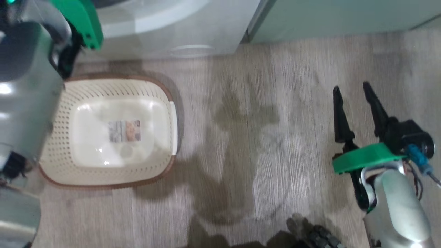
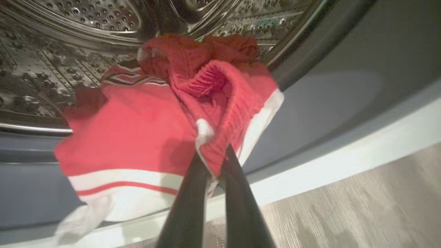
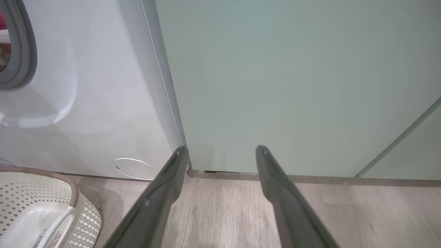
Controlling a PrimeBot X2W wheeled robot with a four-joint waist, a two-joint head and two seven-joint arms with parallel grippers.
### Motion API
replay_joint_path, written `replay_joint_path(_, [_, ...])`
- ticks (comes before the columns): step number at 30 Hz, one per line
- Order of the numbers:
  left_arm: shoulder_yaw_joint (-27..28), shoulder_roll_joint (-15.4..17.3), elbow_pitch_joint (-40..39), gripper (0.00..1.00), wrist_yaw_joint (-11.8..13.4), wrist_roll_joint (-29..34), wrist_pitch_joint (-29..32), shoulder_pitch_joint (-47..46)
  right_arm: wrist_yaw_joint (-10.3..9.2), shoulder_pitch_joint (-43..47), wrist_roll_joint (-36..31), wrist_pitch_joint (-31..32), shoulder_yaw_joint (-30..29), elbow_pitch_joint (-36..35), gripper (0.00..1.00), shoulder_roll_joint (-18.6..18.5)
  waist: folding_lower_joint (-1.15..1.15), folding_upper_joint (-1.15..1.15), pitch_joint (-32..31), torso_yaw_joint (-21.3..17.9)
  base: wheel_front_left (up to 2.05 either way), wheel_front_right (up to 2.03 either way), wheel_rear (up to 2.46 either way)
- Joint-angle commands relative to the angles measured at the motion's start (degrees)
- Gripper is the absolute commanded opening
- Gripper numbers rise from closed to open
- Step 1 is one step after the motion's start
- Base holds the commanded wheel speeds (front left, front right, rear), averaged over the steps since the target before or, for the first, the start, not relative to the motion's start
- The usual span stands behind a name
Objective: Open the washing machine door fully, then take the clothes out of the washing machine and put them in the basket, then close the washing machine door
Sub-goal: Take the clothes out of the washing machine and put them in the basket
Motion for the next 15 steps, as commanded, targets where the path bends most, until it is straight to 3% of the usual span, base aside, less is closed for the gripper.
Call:
replay_joint_path(1, [0.02, 2.88, -1.8, 0.0, -0.35, -0.76, -2.34, 0.27, -0.04, 2.84, -0.02, -0.36, 1.0, -0.79, 1.0, 0.22, -0.01, 0.0, -4.99, 1.32, 0.0, 0.0, 0.0])
replay_joint_path(7, [-2.62, 3.47, -1.99, 0.0, -0.35, -1.71, -7.8, 7.67, -0.04, 6.28, 0.57, -0.36, 1.1, 0.78, 1.0, 0.22, -0.01, 0.0, -12.3, 2.68, 0.0, 0.0, 0.0])
replay_joint_path(15, [-5.49, 3.2, -3.11, 0.0, -0.35, -1.85, -10.75, 17.13, -0.04, 10.01, 1.56, -0.36, 1.1, 2.21, 1.0, -0.15, -0.01, 0.0, -19.57, 4.62, 0.0, 0.0, 0.0])
